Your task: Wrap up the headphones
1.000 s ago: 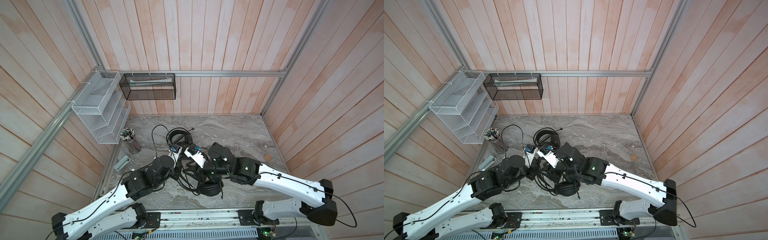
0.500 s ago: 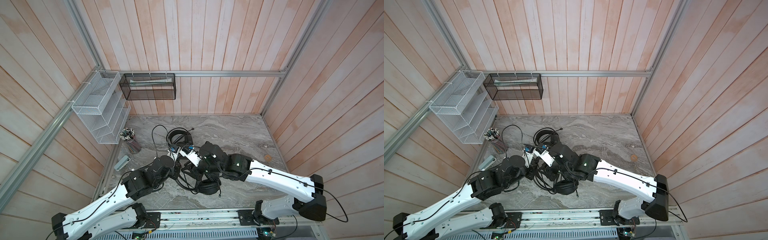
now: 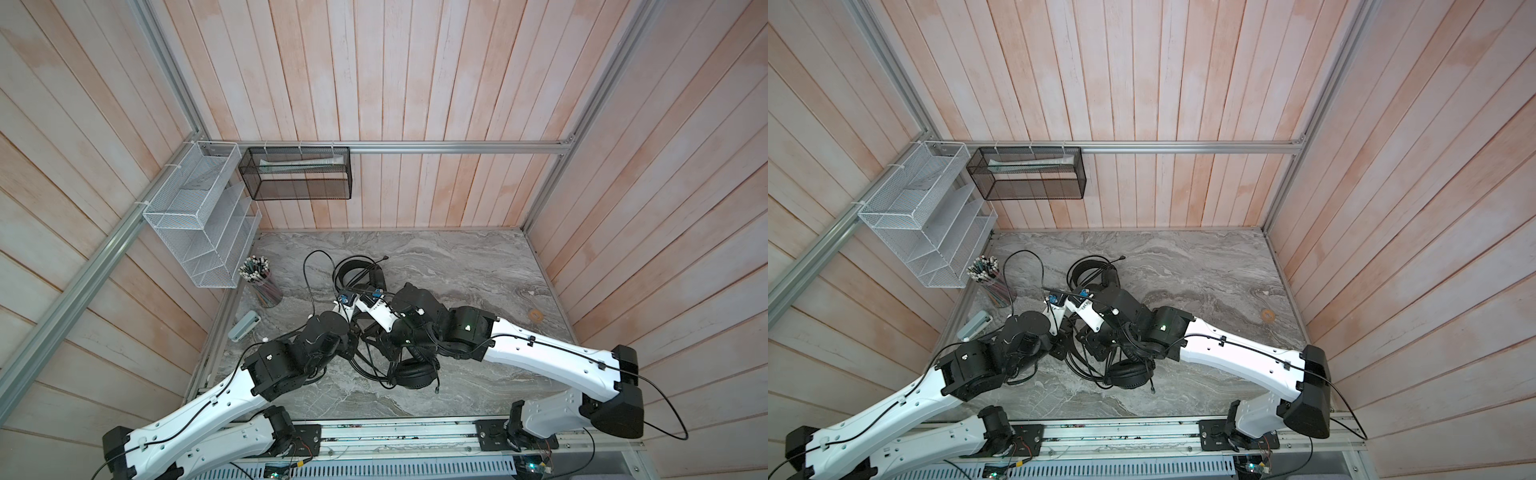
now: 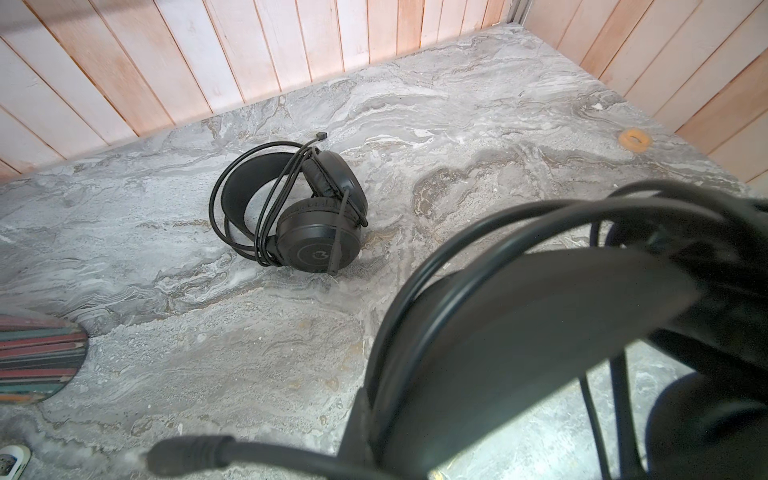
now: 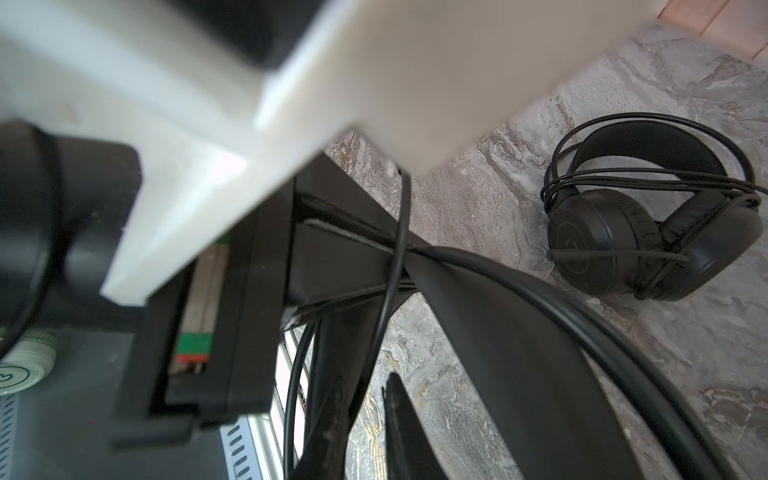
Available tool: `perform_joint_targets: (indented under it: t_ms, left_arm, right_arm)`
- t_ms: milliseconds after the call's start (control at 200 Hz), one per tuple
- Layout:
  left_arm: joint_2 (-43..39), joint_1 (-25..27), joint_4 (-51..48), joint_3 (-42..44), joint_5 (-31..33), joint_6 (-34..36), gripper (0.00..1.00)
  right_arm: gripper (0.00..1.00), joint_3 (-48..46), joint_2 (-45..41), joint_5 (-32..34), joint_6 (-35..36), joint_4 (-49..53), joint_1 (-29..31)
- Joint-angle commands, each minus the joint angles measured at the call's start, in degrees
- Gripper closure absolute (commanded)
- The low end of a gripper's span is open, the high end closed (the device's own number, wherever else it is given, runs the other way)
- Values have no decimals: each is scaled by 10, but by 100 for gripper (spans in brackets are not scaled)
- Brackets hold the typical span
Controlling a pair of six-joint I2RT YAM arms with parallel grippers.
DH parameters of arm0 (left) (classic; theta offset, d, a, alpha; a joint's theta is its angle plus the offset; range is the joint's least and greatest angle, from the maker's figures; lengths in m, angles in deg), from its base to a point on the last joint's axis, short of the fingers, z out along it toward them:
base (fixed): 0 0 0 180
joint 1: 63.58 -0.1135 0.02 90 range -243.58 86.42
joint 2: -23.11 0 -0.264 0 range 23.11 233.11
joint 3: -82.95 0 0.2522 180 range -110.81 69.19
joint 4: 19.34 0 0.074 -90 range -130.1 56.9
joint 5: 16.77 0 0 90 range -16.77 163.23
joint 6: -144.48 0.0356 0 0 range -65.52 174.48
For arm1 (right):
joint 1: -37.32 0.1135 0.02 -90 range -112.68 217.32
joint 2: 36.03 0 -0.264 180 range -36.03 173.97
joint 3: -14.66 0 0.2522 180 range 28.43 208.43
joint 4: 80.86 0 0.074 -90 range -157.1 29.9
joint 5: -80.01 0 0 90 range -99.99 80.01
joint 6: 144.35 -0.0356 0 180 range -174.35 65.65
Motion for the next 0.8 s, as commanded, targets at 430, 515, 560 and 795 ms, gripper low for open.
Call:
perform_joint_targets:
  t_ms: [430,515,560,795]
  left_arm:
    - [-10,5,114,-5,-38,-37,100]
    - [-6,5,110,-5,-38,-33,100]
    - [-3,5,108,-4,-37,-32,100]
    - [8,5,106,3,-48,-27,100]
  right_arm:
    - [100,-3,-72,81,-17,-47,9]
    - [100,-10,-93,99,-17,-57,9]
    - [100,-13,-102,109,-17,-61,8]
    - [100,-30,-142,148,-19,-85,6]
